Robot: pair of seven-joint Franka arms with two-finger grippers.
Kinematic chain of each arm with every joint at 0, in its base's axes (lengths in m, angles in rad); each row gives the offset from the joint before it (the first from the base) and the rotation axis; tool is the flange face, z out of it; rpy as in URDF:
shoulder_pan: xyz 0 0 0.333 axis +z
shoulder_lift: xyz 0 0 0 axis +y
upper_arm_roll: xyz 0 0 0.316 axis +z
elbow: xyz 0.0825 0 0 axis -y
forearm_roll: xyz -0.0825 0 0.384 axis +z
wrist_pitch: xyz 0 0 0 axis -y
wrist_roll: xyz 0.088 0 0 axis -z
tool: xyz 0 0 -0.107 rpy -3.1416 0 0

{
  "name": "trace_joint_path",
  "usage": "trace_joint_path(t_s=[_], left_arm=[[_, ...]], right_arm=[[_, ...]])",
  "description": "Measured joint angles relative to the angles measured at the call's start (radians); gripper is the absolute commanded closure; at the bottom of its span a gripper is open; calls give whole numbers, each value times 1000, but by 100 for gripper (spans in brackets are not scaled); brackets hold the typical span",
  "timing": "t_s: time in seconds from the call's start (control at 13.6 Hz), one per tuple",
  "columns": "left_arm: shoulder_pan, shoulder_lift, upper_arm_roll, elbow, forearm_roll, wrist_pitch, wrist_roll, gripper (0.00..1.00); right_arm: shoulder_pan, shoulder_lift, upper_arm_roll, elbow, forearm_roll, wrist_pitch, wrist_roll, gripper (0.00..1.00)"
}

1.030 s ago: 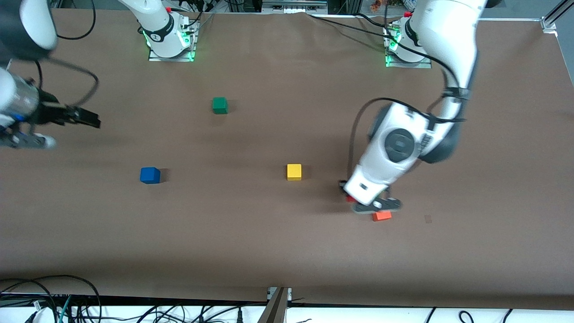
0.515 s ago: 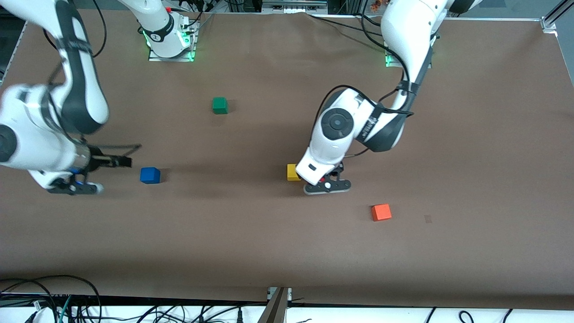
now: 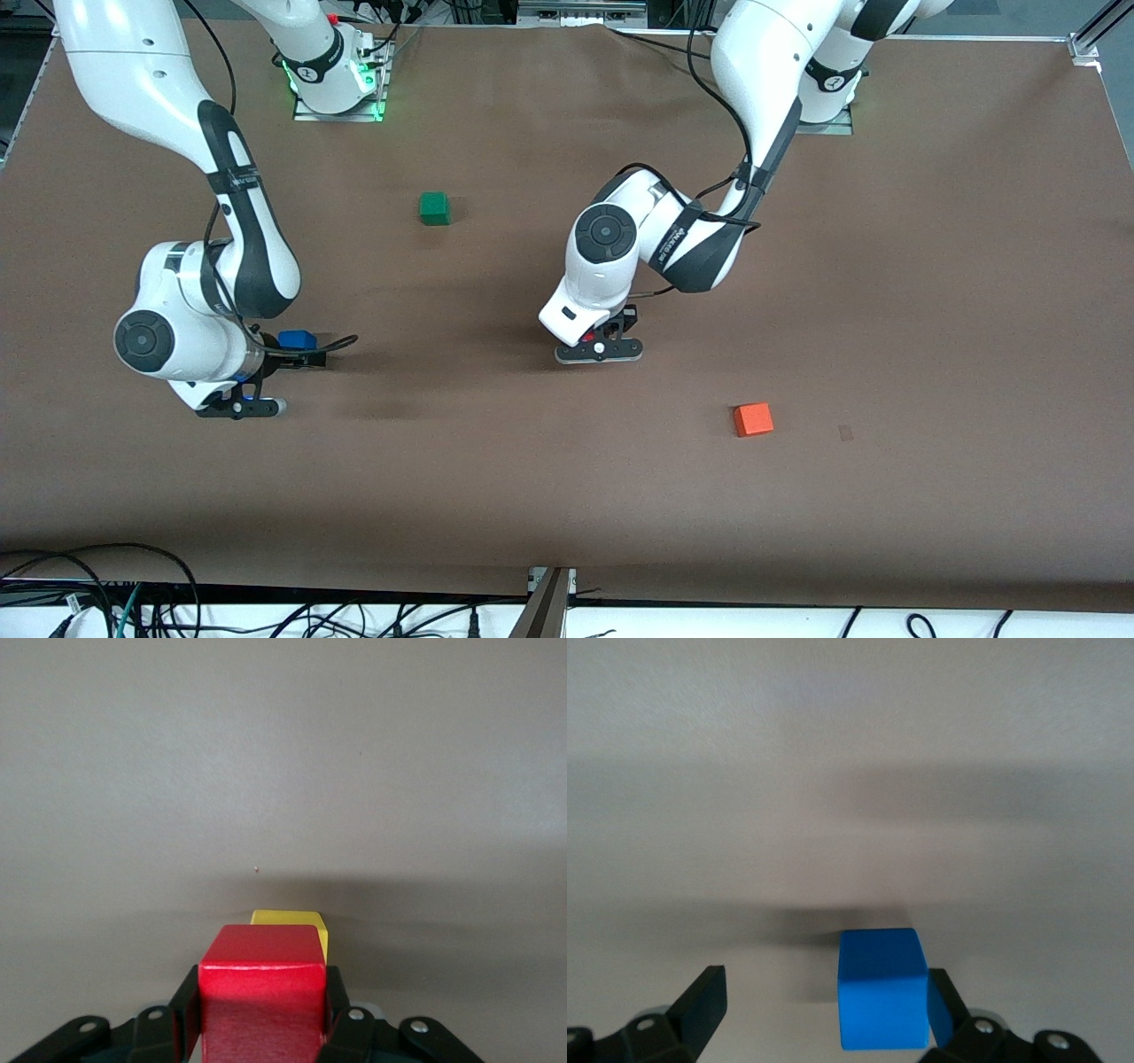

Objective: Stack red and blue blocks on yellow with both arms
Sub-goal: 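Lower the red cube toward the yellow cube while the right gripper grasps blue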

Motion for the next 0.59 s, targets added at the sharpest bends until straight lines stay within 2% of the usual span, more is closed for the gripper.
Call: trace_joint_path(t_s=[0.59], left_arm=[[-22,29,7,8,0,1,-20,100]], right_arm=[[-23,4,-6,-31,1,12,-112,2]])
